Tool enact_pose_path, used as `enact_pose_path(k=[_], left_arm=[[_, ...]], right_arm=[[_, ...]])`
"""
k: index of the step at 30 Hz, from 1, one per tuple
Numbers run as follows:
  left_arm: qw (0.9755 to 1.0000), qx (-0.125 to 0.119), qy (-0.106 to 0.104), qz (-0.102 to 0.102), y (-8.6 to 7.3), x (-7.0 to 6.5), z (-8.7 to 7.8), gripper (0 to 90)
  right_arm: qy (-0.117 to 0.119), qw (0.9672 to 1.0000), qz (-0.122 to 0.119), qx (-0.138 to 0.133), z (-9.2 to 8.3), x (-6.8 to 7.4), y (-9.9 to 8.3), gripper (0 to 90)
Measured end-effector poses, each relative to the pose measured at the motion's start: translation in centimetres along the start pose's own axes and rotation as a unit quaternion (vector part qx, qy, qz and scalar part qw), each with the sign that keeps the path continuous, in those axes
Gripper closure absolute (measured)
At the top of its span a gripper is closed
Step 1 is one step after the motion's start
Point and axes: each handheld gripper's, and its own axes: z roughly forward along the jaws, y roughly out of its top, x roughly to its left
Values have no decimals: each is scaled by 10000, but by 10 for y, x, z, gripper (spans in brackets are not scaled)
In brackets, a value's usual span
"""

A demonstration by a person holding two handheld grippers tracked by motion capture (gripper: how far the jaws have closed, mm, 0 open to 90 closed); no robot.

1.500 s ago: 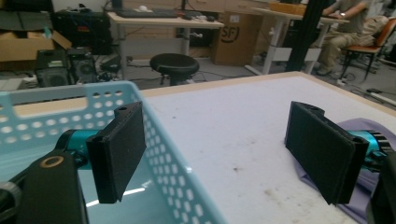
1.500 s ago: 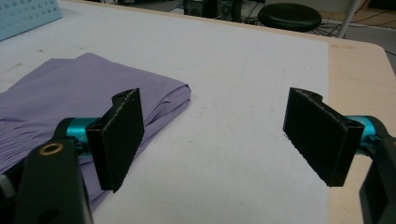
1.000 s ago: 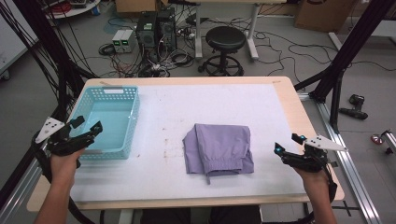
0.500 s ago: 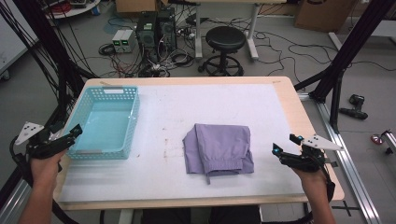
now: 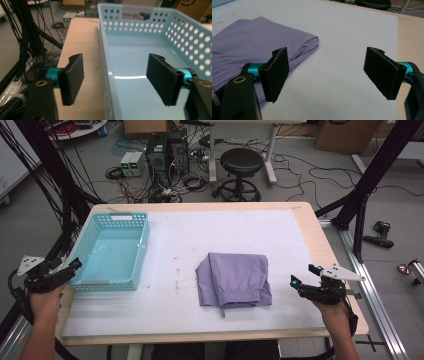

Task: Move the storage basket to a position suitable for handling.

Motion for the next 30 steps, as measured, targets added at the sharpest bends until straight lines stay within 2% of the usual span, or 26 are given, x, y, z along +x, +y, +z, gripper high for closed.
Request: enact_pose_path(k=[1, 3, 5, 6, 8, 10, 12, 14, 19, 26, 30], left_arm=[[10000, 5, -10, -85, -1, 2, 0, 325], [9999, 54, -79, -47, -1, 3, -1, 362], [9999, 95, -120, -32, -1, 4, -1, 446], [9995, 198, -250, 1, -1, 4, -2, 497], [9991, 270, -313, 27, -1, 4, -2, 577], [9991, 327, -254, 29, -1, 3, -2, 644], [9990, 414, -83, 120, -1, 2, -4, 720], [9988, 457, -48, 148, -3, 2, -5, 794], [9989, 459, 51, 81, -2, -1, -5, 815], [9992, 401, 2, 12, -6, -15, -9, 811], [9994, 346, -46, 48, -4, -22, -12, 809]], right_arm=[[-2, 10000, -25, 10, 0, 0, 0, 206], [-4, 10000, -18, -5, 0, 1, 1, 207], [6, 10000, -24, -7, 0, 2, 1, 207], [7, 10000, -38, -5, 0, 2, 1, 207], [28, 10000, -33, 0, 1, 3, 1, 207], [31, 10000, -42, 5, 1, 4, 2, 207], [38, 10000, -42, 1, 1, 3, 2, 207], [31, 10000, -42, 0, 1, 3, 2, 207], [21, 10000, -47, 7, 1, 3, 2, 208], [10, 10000, -1, -27, -1, 3, 2, 208], [13, 10000, -20, -64, -3, 4, 3, 208]])
